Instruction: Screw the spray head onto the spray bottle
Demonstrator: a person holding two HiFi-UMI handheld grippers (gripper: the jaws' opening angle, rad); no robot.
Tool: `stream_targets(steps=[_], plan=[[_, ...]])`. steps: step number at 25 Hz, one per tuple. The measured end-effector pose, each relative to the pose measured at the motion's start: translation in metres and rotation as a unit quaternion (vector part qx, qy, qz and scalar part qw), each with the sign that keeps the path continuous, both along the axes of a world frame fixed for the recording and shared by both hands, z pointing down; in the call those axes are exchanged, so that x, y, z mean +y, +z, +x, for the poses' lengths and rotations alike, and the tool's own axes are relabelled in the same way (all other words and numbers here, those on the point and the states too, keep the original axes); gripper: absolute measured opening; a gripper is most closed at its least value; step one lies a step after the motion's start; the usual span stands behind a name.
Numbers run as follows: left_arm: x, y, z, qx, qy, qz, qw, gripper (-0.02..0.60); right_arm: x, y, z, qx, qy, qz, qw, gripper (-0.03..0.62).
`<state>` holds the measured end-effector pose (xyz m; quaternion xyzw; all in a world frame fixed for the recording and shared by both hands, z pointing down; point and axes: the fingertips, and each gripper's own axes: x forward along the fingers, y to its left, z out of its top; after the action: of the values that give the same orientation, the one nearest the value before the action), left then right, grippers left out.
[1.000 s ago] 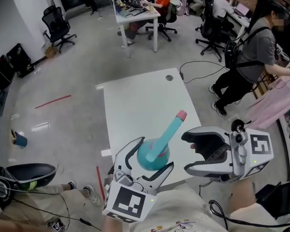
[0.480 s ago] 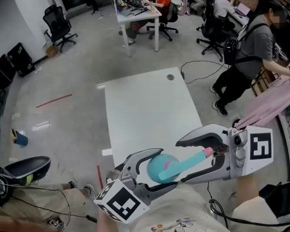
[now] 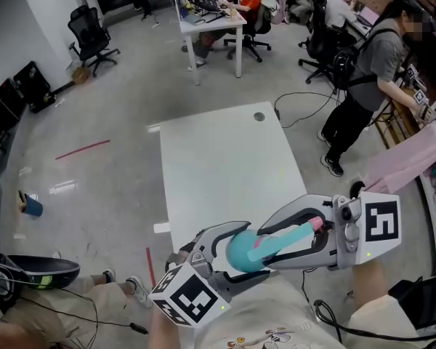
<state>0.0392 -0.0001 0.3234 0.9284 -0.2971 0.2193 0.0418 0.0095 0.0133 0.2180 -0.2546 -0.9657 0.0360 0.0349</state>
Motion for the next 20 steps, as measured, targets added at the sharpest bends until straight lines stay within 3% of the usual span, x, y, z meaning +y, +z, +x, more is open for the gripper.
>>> stream_targets(steps=[5, 8, 12, 16, 20], plan=[[-0.018, 0.02, -0.004, -0.005, -0.024, -0.001, 0.9997, 0.407, -0.015, 0.023, -0.002, 0.022, 0.019, 0.027, 0.999, 0.135], [-0.032, 0.037, -0.012, -0.006, -0.041, -0.016, 0.999, 0.407, -0.032, 0.039, -0.01, 0.036, 0.034, 0.019, 0.999, 0.133], [-0.051, 0.057, -0.027, -0.046, -0.099, -0.028, 0.9937, 0.407, -0.053, 0.058, -0.018, 0.062, 0.078, 0.033, 0.995, 0.133], [-0.072, 0.078, -0.052, -0.089, -0.202, -0.026, 0.9751, 0.407, -0.077, 0.08, -0.033, 0.101, 0.161, 0.049, 0.98, 0.133], [-0.094, 0.083, -0.067, -0.06, -0.318, -0.02, 0.9458, 0.407, -0.099, 0.087, -0.048, 0.113, 0.262, 0.002, 0.958, 0.133]])
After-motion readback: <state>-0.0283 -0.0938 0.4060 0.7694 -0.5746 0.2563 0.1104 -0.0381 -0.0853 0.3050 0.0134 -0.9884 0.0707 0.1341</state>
